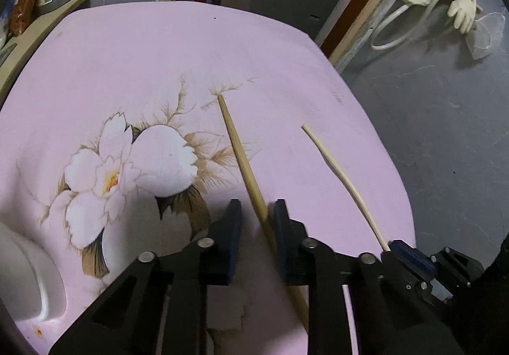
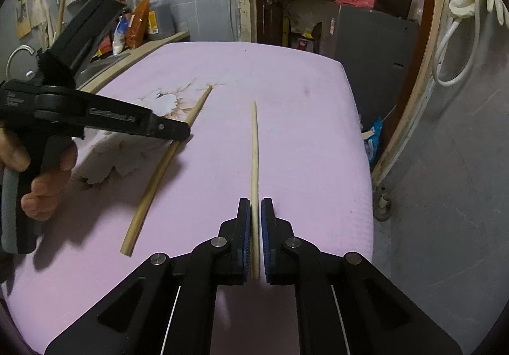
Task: Organize utensils
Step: 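Close the right gripper on one chopstick while the left gripper grasps the other, then lift both chopsticks with the left and right tools toward the holder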
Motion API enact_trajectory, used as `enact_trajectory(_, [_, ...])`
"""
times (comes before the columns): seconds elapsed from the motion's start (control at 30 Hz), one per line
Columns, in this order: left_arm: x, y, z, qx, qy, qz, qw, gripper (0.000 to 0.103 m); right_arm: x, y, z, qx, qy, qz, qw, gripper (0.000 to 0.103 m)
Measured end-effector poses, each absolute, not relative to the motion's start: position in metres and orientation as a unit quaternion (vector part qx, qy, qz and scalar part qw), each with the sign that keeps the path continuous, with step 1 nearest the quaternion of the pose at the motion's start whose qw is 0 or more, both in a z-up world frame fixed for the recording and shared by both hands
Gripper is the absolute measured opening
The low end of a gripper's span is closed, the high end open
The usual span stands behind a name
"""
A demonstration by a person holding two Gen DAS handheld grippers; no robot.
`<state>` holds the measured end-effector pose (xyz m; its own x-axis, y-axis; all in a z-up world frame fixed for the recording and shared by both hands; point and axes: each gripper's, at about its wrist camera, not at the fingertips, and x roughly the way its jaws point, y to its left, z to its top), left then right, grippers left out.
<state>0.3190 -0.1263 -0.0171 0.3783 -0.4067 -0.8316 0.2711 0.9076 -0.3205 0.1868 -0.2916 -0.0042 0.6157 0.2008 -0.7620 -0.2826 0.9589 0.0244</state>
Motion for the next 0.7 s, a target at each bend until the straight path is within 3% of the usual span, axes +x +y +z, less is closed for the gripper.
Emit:
enact_trajectory(0.07, [0.319,-0.125,-0.018,-0.07,0.52,-0.209,0.825,0.008,0.193,-0.292,-0.004,-0.046,0.421,0.137,0.896,0.01])
enact_trajectory(0.17, [0.315,-0.12,-0.018,-0.069,0.518,-0.215,0.825,0.008,0.205,-0.293,-0.005,-0.035,0.428,0.144,0.891,0.015])
enact_trajectory(0.7, [0.299,-0.123,-0.022,-0.059,0.532,-0.217,0.816,0.008,0.288,-0.276,-0.014,-0.022,0.498,0.164,0.851,0.014])
